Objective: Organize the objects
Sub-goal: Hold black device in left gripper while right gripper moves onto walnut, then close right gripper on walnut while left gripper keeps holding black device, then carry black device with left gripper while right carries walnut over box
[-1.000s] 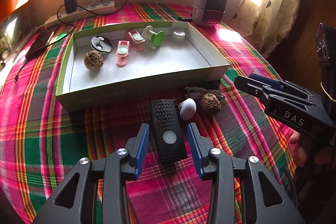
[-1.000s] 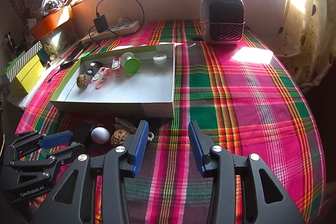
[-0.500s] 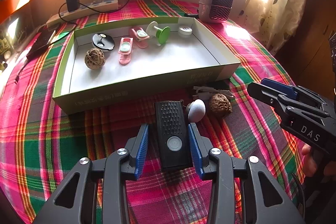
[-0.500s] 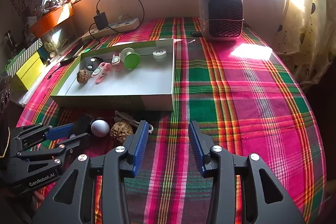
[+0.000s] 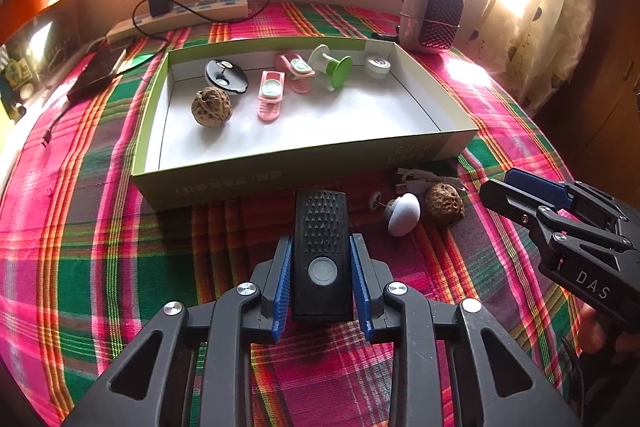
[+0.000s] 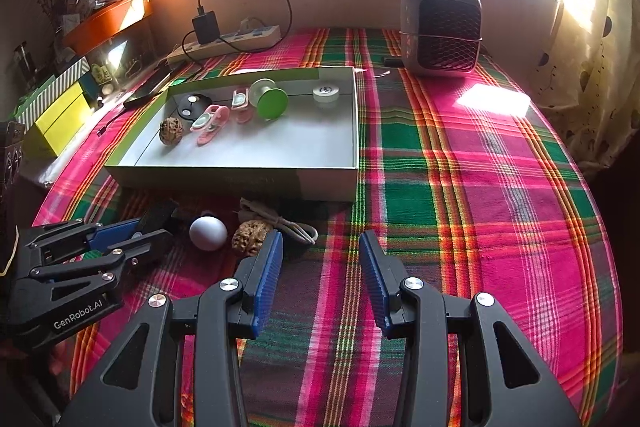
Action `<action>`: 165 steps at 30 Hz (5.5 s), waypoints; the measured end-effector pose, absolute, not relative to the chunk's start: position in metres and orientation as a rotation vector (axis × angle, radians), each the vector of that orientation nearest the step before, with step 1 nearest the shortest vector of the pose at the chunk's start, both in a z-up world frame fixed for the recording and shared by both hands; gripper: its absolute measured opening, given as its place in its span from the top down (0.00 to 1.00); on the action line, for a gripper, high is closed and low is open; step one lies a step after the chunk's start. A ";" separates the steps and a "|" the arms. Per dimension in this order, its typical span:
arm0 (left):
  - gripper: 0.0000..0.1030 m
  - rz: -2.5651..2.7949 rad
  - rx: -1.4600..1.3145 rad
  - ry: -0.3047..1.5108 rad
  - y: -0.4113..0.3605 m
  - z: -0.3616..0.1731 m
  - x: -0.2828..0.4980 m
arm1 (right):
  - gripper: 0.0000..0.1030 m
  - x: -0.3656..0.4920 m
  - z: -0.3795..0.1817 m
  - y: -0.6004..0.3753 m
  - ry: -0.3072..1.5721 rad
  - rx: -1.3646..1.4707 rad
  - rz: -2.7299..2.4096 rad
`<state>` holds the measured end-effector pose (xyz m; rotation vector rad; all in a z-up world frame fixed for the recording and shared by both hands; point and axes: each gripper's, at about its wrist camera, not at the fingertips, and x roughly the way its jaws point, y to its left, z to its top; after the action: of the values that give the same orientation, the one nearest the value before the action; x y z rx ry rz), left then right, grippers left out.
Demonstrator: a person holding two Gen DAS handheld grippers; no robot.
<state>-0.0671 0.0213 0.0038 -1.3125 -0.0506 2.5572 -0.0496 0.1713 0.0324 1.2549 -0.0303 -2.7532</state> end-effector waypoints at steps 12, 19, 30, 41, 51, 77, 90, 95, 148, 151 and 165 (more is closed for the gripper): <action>0.75 2.584 -1.319 -0.091 0.002 0.003 -0.063 | 0.60 -0.049 0.030 0.145 0.031 1.213 -2.704; 0.76 2.589 -1.318 -0.095 -0.003 0.003 -0.063 | 0.60 -0.052 0.025 0.135 0.044 1.210 -2.664; 0.76 2.593 -1.316 -0.083 -0.002 0.002 -0.064 | 0.65 -0.060 0.016 0.135 0.031 1.239 -2.651; 0.76 2.601 -1.313 -0.072 -0.001 0.002 -0.066 | 0.65 -0.066 0.010 0.135 0.038 1.261 -2.635; 0.76 2.613 -1.308 -0.046 0.002 0.002 -0.066 | 0.70 -0.066 0.009 0.134 0.048 1.267 -2.650; 0.76 2.630 -1.296 -0.011 0.005 0.002 -0.063 | 0.70 -0.067 0.008 0.135 0.050 1.267 -2.653; 0.76 2.640 -1.301 -0.003 0.004 0.003 -0.063 | 0.71 -0.064 0.011 0.137 0.050 1.260 -2.676; 0.76 2.651 -1.285 0.001 0.004 0.007 -0.059 | 0.71 -0.061 0.014 0.137 0.050 1.250 -2.680; 0.76 2.648 -1.195 -0.025 0.032 0.049 -0.120 | 0.71 -0.127 0.070 0.151 0.051 1.086 -2.754; 0.76 2.644 -1.205 -0.026 0.034 0.045 -0.127 | 0.71 -0.138 0.067 0.152 0.048 1.094 -2.751; 0.76 2.624 -1.267 -0.010 0.043 0.026 -0.156 | 0.70 -0.178 0.038 0.159 0.044 1.183 -2.719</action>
<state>-0.1560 0.0433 0.0257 -1.2671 -0.0104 2.6239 -0.1782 0.1589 0.0377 1.1830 0.0437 -2.7188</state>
